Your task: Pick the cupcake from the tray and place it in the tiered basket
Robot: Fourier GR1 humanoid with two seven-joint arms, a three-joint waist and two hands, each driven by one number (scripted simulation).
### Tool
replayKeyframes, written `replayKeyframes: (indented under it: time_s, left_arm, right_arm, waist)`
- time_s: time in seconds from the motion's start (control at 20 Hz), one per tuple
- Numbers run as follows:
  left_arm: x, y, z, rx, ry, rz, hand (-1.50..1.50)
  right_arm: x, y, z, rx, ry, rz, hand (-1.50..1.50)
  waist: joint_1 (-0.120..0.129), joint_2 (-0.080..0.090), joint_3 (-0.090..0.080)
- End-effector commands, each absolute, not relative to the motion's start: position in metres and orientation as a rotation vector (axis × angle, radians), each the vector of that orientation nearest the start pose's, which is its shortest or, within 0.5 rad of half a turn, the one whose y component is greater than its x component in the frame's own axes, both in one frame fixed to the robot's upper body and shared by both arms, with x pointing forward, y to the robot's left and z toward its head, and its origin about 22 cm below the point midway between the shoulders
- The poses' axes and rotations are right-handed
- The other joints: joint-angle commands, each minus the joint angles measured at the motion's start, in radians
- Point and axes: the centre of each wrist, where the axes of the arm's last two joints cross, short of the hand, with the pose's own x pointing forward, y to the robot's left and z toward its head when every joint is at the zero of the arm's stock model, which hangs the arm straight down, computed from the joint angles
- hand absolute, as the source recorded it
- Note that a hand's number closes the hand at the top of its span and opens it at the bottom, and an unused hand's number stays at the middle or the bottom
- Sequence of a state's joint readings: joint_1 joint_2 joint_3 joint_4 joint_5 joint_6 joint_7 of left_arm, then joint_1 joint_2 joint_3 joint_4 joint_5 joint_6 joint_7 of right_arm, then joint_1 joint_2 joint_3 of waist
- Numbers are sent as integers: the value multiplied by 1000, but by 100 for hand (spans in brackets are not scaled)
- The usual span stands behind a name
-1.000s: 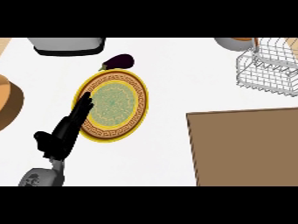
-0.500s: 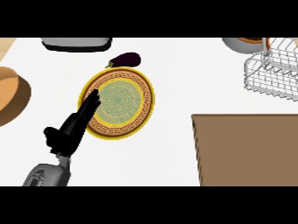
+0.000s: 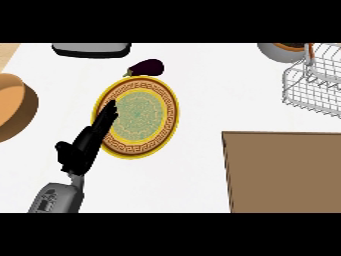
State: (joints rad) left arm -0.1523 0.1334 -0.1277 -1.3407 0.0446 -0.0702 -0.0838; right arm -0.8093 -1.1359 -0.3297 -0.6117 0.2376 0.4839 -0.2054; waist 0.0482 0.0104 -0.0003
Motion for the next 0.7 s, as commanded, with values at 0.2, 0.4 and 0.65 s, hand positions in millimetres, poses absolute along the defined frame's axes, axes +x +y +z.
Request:
replayKeyframes:
  time_s: [0.2, 0.4, 0.65]
  left_arm:
    - [277, 228, -12, -97, -1564, -267, 0]
    - [281, 218, -20, -112, -1549, -244, 0]
    - [264, 237, -18, -102, -1549, -264, 0]
  right_arm:
    - [365, -485, 308, -762, -1478, 548, 150]
    - [392, -454, 302, -727, -1448, 605, 150]
    - [412, -435, 276, -696, -1444, 604, 150]
  waist:
    - [2, 1, 0]
    - [-8, 1, 0]
    - [-4, 1, 1]
